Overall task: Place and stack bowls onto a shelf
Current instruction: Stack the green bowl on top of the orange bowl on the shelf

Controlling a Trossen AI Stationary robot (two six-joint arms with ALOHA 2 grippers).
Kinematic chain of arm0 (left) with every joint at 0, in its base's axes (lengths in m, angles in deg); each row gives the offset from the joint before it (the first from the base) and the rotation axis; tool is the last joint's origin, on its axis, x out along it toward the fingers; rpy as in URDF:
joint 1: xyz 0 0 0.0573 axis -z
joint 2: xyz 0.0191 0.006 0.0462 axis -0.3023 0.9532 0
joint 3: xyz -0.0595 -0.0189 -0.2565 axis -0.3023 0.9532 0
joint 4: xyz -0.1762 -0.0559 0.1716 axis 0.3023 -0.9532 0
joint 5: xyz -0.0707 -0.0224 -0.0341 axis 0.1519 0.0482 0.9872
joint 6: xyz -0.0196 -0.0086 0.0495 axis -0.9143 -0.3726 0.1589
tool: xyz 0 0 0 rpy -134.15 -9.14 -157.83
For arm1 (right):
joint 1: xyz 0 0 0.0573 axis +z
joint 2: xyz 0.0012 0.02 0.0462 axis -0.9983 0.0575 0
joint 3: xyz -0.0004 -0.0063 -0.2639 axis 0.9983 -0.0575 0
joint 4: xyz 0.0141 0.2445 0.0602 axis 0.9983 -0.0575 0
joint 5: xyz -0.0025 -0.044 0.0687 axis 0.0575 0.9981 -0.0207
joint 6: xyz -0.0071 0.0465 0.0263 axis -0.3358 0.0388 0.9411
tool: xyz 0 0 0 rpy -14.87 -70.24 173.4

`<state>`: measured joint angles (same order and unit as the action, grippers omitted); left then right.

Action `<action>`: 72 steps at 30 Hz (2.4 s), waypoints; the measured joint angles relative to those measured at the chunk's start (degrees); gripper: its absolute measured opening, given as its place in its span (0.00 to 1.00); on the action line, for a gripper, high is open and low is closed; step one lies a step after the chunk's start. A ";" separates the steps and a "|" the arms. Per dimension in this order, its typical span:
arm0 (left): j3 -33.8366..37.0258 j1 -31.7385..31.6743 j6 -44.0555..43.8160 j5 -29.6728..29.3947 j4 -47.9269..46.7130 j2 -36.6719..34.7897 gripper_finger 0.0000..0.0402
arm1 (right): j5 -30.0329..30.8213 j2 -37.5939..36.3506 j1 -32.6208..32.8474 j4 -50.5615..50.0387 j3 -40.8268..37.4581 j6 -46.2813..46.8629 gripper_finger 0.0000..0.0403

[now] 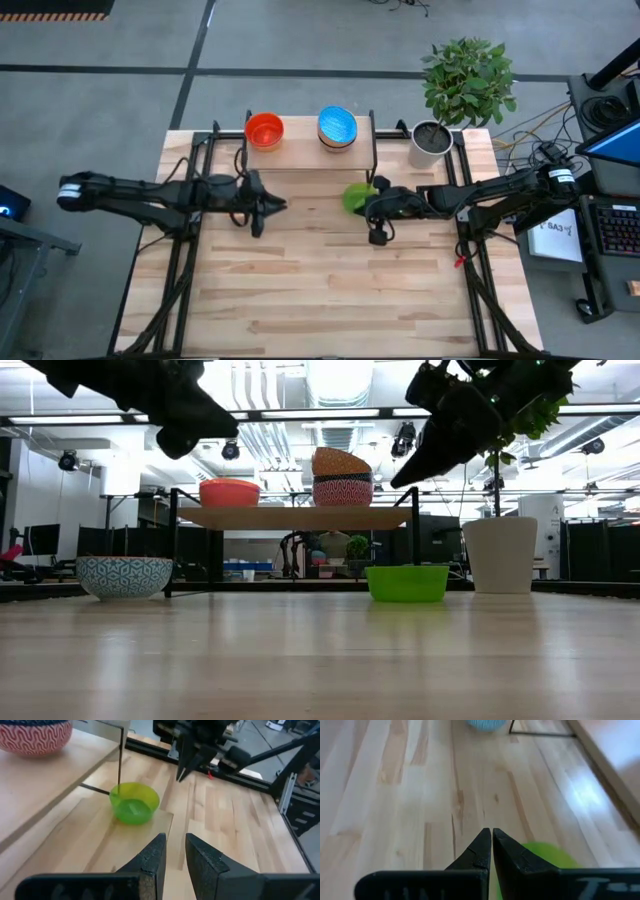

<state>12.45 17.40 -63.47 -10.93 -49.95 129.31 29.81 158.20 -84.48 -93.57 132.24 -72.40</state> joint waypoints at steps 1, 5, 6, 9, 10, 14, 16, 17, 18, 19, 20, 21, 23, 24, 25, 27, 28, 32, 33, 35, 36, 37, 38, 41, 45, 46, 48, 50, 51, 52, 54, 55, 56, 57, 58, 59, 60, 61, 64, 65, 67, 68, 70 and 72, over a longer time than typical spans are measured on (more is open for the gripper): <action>0.01 0.12 0.00 -0.05 -0.02 0.34 0.14 | 0.00 0.00 0.00 0.78 0.00 -0.43 0.03; -0.04 0.16 0.71 -0.68 0.53 2.42 0.14 | 0.44 0.00 -0.56 1.57 1.07 0.51 0.07; -0.04 0.16 1.51 -1.57 1.66 3.16 0.14 | 0.46 0.00 -0.76 1.78 1.53 1.18 0.08; -0.04 0.16 3.61 -3.08 5.72 5.45 0.14 | 0.64 -0.02 -0.81 1.89 2.31 1.49 0.16; -0.09 0.14 4.18 -3.10 6.57 6.21 0.14 | 0.59 -0.02 -0.76 1.74 2.40 1.60 0.18; -1.10 0.15 5.76 -3.10 7.03 8.40 0.14 | 0.40 -0.02 -0.74 1.10 2.48 3.80 0.30; -1.60 0.14 6.32 -3.10 7.05 9.04 0.14 | 0.38 -0.02 -0.76 -0.66 2.47 4.26 0.35; -1.82 0.14 6.67 -3.10 6.99 9.46 0.14 | 0.37 0.00 -0.76 -1.03 2.47 4.41 0.37; -2.09 0.14 7.05 -3.10 7.02 9.78 0.14 | 0.35 0.42 -0.76 -1.08 2.47 4.64 0.38; -2.23 0.14 7.42 -3.09 7.03 9.96 0.14 | 0.35 1.00 -0.76 -0.80 2.47 4.89 0.40; -2.42 0.14 7.67 -3.10 7.01 10.15 0.14 | 0.27 1.48 -0.76 -0.80 2.47 5.23 0.41; -2.80 0.14 7.85 -3.10 7.02 10.44 0.14 | 0.22 2.33 -0.76 -0.88 2.47 5.27 0.41; -3.21 0.09 8.07 -3.10 7.01 10.75 0.14 | 0.19 4.72 -0.76 -0.83 2.60 5.13 0.42; -3.26 0.09 8.23 -3.10 6.85 10.75 0.14 | 0.20 6.08 -0.78 -0.91 2.73 4.60 0.42; -3.53 0.09 8.28 -3.10 6.83 10.78 0.14 | 0.22 7.54 -0.90 -0.91 2.84 4.09 0.42; -3.84 0.12 8.28 -3.09 6.92 10.65 0.14 | 0.31 10.48 -1.10 -1.91 3.05 3.72 0.42; -3.85 0.12 8.28 -3.08 6.67 10.56 0.14 | 0.41 11.85 -1.27 -3.41 3.45 3.82 0.42; -3.97 0.12 8.40 -3.08 6.71 10.53 0.14 | 0.75 16.91 -2.46 -8.93 4.31 5.63 0.42; -3.97 0.12 8.60 -3.10 6.71 10.57 0.14 | 0.90 18.06 -2.76 -9.27 4.32 5.71 0.42; -3.97 0.12 8.90 -3.10 6.82 10.68 0.14 | 1.03 20.03 -3.07 -9.22 4.33 5.73 0.41; -3.97 0.12 8.90 -3.09 6.78 10.68 0.14 | 1.01 20.84 -3.23 -9.24 4.35 5.71 0.41; -3.97 0.12 8.90 -3.08 6.83 10.68 0.14 | 0.99 21.55 -3.28 -9.34 4.35 5.69 0.39; -3.97 0.12 8.90 -3.10 6.89 10.68 0.14 | 0.97 22.01 -3.30 -9.43 4.35 5.53 0.38; -3.97 0.12 8.92 -3.08 6.93 10.68 0.14 | 0.63 22.37 -3.28 -9.35 4.35 5.24 0.30; -3.97 0.12 8.92 -3.08 6.93 10.93 0.14 | -0.26 21.07 -3.26 -9.49 4.35 4.40 0.13; -3.95 0.12 8.92 -3.10 6.93 10.94 0.14 | -0.94 20.56 -3.24 -9.50 4.35 3.92 0.09; -3.95 0.12 8.92 -3.08 7.04 10.94 0.14 | -2.59 19.56 -3.23 -9.42 4.35 3.19 0.04; -3.95 0.11 9.20 -3.08 7.30 10.94 0.14 | -3.45 18.61 -3.23 -9.45 4.35 3.13 0.03; -3.97 0.12 9.49 -3.08 7.60 10.94 0.14 | -4.65 17.97 -3.23 -9.47 4.35 2.80 0.03; -4.10 0.12 9.96 -3.08 7.63 10.94 0.14 | -6.68 17.35 -3.24 -9.05 4.35 2.40 0.03; -4.43 0.19 10.52 -3.02 7.67 10.94 0.15 | -12.05 16.08 -3.28 -6.90 4.35 1.06 0.02; -4.61 0.20 10.69 -2.67 7.60 10.94 0.16 | -15.66 15.60 -3.28 -5.35 4.35 0.31 0.02; -4.85 0.20 10.99 -1.92 7.63 10.94 0.17 | -19.88 15.20 -3.28 -3.51 4.35 -0.46 0.02; -5.09 0.23 11.56 -1.11 7.74 10.94 0.18 | -24.37 14.88 -3.28 -1.47 4.35 -1.20 0.02; -5.20 0.30 11.98 0.16 7.98 10.94 0.20 | -28.95 14.66 -3.36 0.82 4.35 -1.84 0.02; -5.36 0.33 12.36 1.69 8.20 10.94 0.22 | -33.34 14.51 -3.37 3.12 4.35 -2.43 0.02; -5.41 0.39 12.61 3.27 8.90 10.94 0.25 | -37.40 14.45 -3.37 5.49 4.35 -3.17 0.02; -5.41 0.41 12.83 5.30 9.68 10.94 0.27 | -41.26 14.45 -3.37 7.97 4.35 -3.67 0.02; -5.41 0.48 12.97 13.12 13.21 11.03 0.36 | -52.73 14.81 -3.37 15.57 4.35 -4.41 0.02; -5.41 0.60 12.99 16.04 14.75 11.36 0.40 | -56.32 14.86 -3.37 17.63 4.35 -4.50 0.02; -5.41 0.97 13.00 22.02 18.37 12.48 0.46 | -61.66 14.86 -3.14 20.66 4.35 -5.29 0.02; -5.41 1.19 12.99 24.73 20.43 13.24 0.48 | -62.78 14.86 -2.97 21.37 4.35 -6.14 0.02; -5.41 1.67 13.38 28.23 25.48 15.39 0.52 | -63.05 14.64 -2.93 21.65 4.35 -6.85 0.02; -5.41 2.20 13.63 28.95 29.00 17.79 0.54 | -63.07 14.64 -2.97 21.98 4.35 -7.76 0.02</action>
<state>7.04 19.60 -49.84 18.02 -20.95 147.09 -33.26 172.84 -87.46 -71.59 136.59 -80.17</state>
